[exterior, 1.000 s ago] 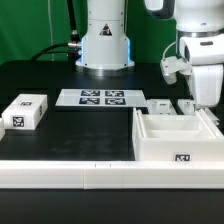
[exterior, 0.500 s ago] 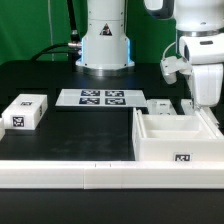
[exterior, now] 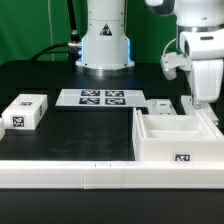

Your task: Assemble cabinet

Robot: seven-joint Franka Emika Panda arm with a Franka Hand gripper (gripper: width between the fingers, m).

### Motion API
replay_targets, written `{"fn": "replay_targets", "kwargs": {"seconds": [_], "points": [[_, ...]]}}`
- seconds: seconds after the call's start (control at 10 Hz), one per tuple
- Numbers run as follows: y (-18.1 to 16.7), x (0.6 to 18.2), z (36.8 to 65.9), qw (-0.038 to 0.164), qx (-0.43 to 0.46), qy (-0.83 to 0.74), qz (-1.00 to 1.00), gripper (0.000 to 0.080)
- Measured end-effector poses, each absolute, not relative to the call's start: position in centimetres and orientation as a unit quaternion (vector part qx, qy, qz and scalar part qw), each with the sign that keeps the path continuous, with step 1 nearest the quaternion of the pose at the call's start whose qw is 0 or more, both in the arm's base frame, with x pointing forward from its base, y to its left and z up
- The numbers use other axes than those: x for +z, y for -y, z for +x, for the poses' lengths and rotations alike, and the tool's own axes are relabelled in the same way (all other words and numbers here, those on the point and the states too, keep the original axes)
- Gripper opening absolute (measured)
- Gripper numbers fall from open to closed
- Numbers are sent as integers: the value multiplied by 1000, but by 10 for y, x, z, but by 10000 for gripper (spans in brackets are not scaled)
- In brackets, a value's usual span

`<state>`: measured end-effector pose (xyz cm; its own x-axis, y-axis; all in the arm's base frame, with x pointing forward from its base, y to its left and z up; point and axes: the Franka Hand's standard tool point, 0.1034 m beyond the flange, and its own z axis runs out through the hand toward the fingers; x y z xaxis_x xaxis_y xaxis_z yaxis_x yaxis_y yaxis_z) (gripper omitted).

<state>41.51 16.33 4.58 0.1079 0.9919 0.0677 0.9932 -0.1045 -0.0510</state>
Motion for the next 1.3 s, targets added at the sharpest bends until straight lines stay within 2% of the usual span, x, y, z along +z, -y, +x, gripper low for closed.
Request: {"fn": "replay_targets", "kwargs": {"seconds": [0.2,0.4,0.7,1.3], "points": [[-138,62,422,31,-3,670,-742,70],[-118,63,427,30,-3,665,-747,70],[-118,61,427,31,-3,663,-748,70],[-116,61,445,30,-12,658,-753,70]]}}
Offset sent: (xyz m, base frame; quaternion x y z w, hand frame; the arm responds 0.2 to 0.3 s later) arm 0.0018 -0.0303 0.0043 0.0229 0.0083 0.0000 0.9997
